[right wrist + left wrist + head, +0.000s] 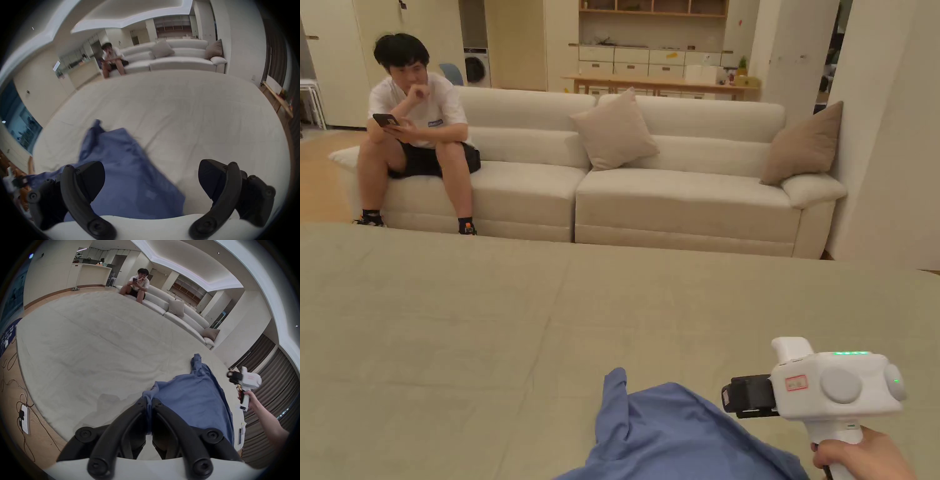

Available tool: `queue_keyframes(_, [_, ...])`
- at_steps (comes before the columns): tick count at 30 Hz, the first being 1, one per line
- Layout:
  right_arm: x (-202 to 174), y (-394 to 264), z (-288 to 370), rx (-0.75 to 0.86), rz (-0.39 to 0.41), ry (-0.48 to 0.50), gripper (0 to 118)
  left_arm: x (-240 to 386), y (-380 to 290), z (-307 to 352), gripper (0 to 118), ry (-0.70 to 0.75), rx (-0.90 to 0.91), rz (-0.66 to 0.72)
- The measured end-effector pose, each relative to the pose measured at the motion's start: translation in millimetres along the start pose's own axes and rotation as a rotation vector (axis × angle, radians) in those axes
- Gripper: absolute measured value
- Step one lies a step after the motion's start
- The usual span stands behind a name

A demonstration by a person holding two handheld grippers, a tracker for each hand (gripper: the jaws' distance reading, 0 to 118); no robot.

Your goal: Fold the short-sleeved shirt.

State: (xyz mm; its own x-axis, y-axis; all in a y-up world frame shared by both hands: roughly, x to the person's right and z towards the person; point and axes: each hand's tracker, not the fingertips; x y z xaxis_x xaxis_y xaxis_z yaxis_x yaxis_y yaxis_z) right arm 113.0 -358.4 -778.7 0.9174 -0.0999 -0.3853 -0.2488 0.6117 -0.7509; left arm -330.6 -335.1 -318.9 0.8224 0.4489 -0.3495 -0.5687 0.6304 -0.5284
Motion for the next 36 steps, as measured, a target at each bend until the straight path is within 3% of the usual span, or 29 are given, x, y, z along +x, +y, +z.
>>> queue_keyframes(5, [-36.3, 19.8, -62.7, -0.108, 0.182, -0.018, 114, -14.3, -4.6, -17.4, 4, 0.031, -0.019, -0.017])
queue_keyframes(7, [-51.2, 19.8, -74.7, -0.134, 0.22, -0.011, 104, -15.3, -8.2, -19.9, 4, 0.035, -0.037, -0.016])
queue_keyframes(8, [-57.1, 18.9, -80.4, -0.131, 0.222, -0.03, 85, -13.1, -10.0, -23.0, 4, 0.046, -0.047, -0.028])
queue_keyframes(10, [-64.7, 11.9, -90.2, -0.155, 0.216, -0.055, 31, -10.8, -12.7, -29.0, 4, 0.064, -0.068, -0.055])
queue_keyframes(11, [-68.5, 4.5, -90.5, -0.176, 0.21, -0.046, 15, -11.2, -13.6, -31.7, 4, 0.062, -0.077, -0.058])
queue_keyframes(12, [-70.0, 2.5, -83.8, -0.116, 0.208, -0.082, 13, -11.5, -14.3, -33.8, 4, 0.058, -0.089, -0.056])
queue_keyframes(13, [-68.2, 2.0, -79.3, -0.113, 0.202, -0.053, 7, -15.6, -11.9, -37.0, 4, 0.059, -0.092, -0.052])
queue_keyframes(15, [-66.8, -4.7, -63.8, -0.091, 0.2, -0.036, 6, -16.5, -12.9, -38.3, 4, 0.059, -0.091, -0.048])
queue_keyframes(17, [-63.9, -16.3, -33.0, 0.038, 0.178, -0.046, 6, -19.3, -10.1, -39.3, 4, 0.06, -0.094, -0.042])
queue_keyframes(19, [-56.5, -27.2, 13.3, 0.171, 0.093, -0.037, 6, -21.0, -4.0, -36.1, 4, 0.078, -0.067, -0.044])
queue_keyframes(21, [-44.5, -37.3, 70.6, 0.328, -0.083, 0.026, 6, -22.2, 12.4, -31.7, 4, 0.104, -0.022, -0.03])
queue_keyframes(22, [-43.7, -41.9, 98.6, 0.401, -0.116, 0.013, 6, -22.2, 22.6, -28.1, 4, 0.104, 0.029, -0.021])
queue_keyframes(23, [-51.6, -45.4, 143.1, 0.454, -0.119, -0.033, 6, -21.4, 36.0, -23.7, 4, 0.088, 0.067, -0.003])
queue_keyframes(27, [-63.6, -57.5, 286.0, 0.736, -0.134, -0.042, 6, 1.5, 97.8, -6.9, 4, 0.03, 0.199, -0.046])
queue_keyframes(30, [-71.2, -53.5, 378.1, 0.904, -0.075, -0.132, 6, 56.4, 135.7, 17.9, 4, -0.025, 0.295, -0.096])
queue_keyframes(31, [-72.8, -47.2, 400.4, 0.926, -0.054, -0.157, 6, 70.5, 147.7, 24.4, 4, -0.051, 0.315, -0.109])
queue_keyframes(36, [-60.8, 2.8, 497.3, 1.014, -0.129, -0.13, 6, 159.2, 225.6, 65.9, 4, -0.09, 0.444, -0.177])
